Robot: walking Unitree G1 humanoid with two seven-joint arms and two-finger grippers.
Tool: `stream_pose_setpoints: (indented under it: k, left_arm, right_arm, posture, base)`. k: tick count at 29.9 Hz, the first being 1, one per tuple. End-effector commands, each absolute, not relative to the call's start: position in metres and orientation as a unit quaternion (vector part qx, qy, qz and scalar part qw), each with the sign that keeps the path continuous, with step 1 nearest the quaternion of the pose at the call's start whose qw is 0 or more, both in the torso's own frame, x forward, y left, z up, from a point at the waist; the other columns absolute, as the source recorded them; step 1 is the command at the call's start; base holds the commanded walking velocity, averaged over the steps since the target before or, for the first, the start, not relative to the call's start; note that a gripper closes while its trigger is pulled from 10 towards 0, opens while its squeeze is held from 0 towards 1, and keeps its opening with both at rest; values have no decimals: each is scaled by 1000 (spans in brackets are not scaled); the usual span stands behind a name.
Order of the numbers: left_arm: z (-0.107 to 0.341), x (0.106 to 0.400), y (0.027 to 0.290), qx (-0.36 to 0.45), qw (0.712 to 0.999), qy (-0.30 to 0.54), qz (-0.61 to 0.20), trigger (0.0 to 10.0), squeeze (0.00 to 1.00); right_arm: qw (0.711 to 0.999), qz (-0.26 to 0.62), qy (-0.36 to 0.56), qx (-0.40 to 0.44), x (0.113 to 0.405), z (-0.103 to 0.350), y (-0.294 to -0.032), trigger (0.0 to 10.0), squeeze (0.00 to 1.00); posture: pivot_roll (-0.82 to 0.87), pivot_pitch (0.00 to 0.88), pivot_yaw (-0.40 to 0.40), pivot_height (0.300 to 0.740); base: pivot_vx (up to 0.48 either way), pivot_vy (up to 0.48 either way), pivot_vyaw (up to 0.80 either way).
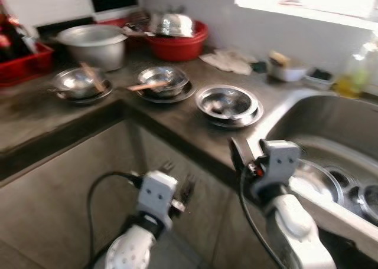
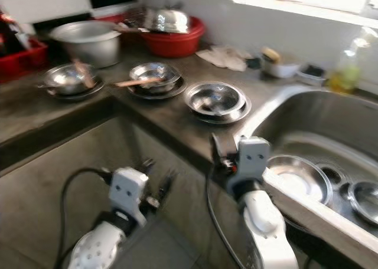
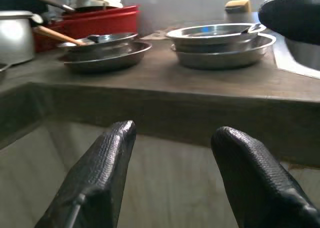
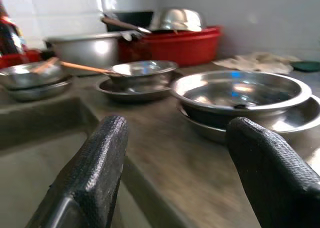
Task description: Kitchen organization
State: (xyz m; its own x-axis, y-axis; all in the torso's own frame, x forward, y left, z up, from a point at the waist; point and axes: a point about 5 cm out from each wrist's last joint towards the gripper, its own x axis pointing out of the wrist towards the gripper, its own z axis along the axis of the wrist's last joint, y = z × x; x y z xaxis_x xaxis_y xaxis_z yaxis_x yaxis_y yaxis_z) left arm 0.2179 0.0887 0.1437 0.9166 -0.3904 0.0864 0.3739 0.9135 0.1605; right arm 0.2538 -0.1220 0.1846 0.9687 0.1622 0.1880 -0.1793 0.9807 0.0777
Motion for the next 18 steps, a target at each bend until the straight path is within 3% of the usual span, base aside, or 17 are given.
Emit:
stream_pose_setpoints:
  k: [1,13,14,15,18]
  left_arm:
    - [145,218,83,69,975,-59,-201,10000,0]
    - [140,217,73,67,961,-36,-265,10000,0]
    - [142,215,70,65,956,-45,-282,10000,0]
    - [143,215,69,64,954,-49,-287,10000,0]
    - [144,214,69,59,954,-54,-290,10000,0]
  right_arm:
    - [994,68,-78,45,256,179,-132,10000,0]
    - [993,67,-97,21,277,188,-134,10000,0]
    - [992,68,-101,22,281,190,-134,10000,325]
    - [992,70,-104,21,283,191,-134,10000,1000]
    - [991,73,-110,8,291,193,-133,10000,1000]
  posture:
    - [141,76,-24,740]
    - [147,90,-25,740]
    - [148,92,-24,740]
    - [148,94,-26,740]
    - [149,99,-25,740]
  base:
    - [0,0,0]
    - [0,0,0]
    - [0,0,0]
    - [0,0,0]
    - [0,0,0]
